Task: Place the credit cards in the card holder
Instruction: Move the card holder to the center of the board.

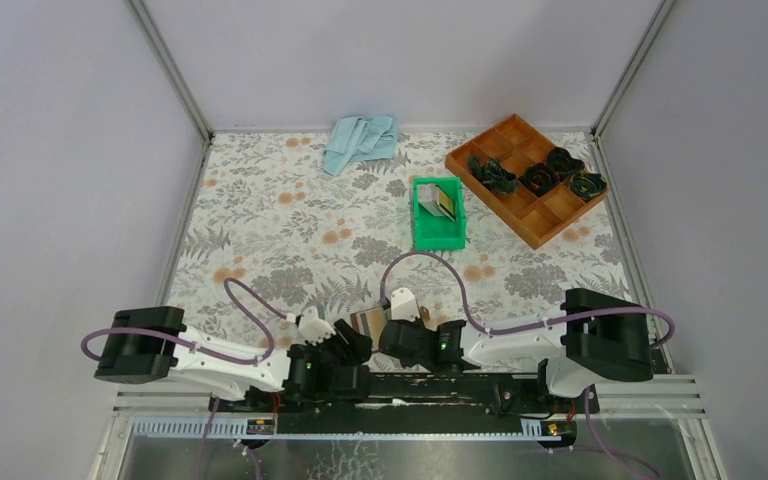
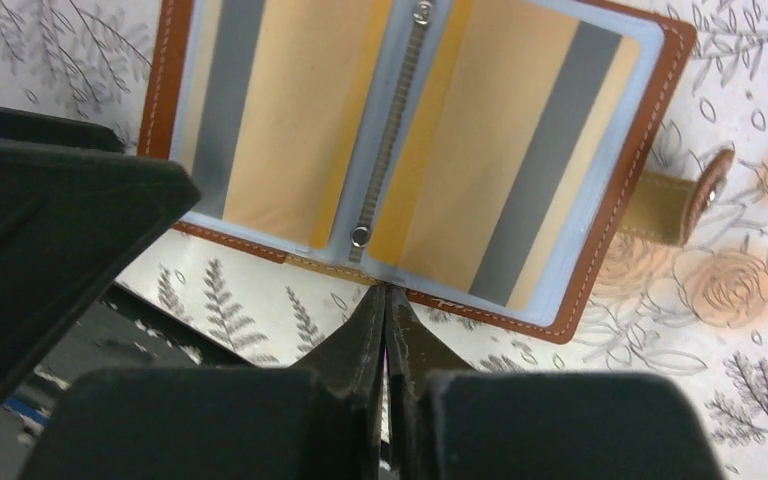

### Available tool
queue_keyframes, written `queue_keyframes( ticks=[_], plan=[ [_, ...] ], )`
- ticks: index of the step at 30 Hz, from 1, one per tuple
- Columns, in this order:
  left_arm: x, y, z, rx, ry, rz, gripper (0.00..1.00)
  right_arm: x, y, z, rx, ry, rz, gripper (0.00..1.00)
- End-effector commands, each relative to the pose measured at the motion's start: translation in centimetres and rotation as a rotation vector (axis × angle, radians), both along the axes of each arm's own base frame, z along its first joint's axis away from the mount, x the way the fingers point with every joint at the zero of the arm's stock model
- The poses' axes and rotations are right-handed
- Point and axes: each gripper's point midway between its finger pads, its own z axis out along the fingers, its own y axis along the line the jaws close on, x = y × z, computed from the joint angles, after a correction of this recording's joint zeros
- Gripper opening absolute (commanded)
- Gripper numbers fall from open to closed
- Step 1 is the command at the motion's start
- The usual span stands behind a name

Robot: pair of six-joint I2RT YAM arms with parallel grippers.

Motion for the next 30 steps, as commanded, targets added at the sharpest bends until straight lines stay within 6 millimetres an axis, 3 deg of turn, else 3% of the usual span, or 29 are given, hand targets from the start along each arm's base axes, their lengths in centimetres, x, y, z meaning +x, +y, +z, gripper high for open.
queue_keyframes(
  ticks=[1, 9, 11, 16, 22, 27, 30],
  plan=[
    [1.6, 2.6, -1.2, 0.09, -0.036, 0.039, 0.61, 1.1, -0.2, -1.6, -0.052, -0.033, -0.01, 0.06],
    [5.1, 4.2, -0.5, 0.109, -0.112, 0.131, 0.64, 5.1, 0.3, -2.1, -0.029, -0.068, -0.047, 0.06],
    [6.1, 4.8, -0.6, 0.101, -0.12, 0.154, 0.67, 5.6, 0.3, -2.8, -0.049, -0.065, -0.044, 0.06],
    [7.8, 5.7, -0.2, 0.087, -0.135, 0.186, 0.78, 5.3, 1.0, -1.8, -0.027, -0.055, -0.014, 0.09],
    [8.7, 5.2, -0.5, 0.053, -0.124, 0.16, 0.8, 5.1, 1.1, 1.8, 0.042, -0.084, -0.02, 0.29],
    [9.1, 4.0, -0.9, 0.053, -0.117, 0.126, 0.8, 6.1, 0.9, 4.2, 0.051, -0.146, -0.047, 0.33],
    [9.4, 3.4, -1.2, 0.045, -0.112, 0.108, 0.8, 7.4, 0.6, 4.3, 0.028, -0.168, -0.068, 0.33]
  ],
)
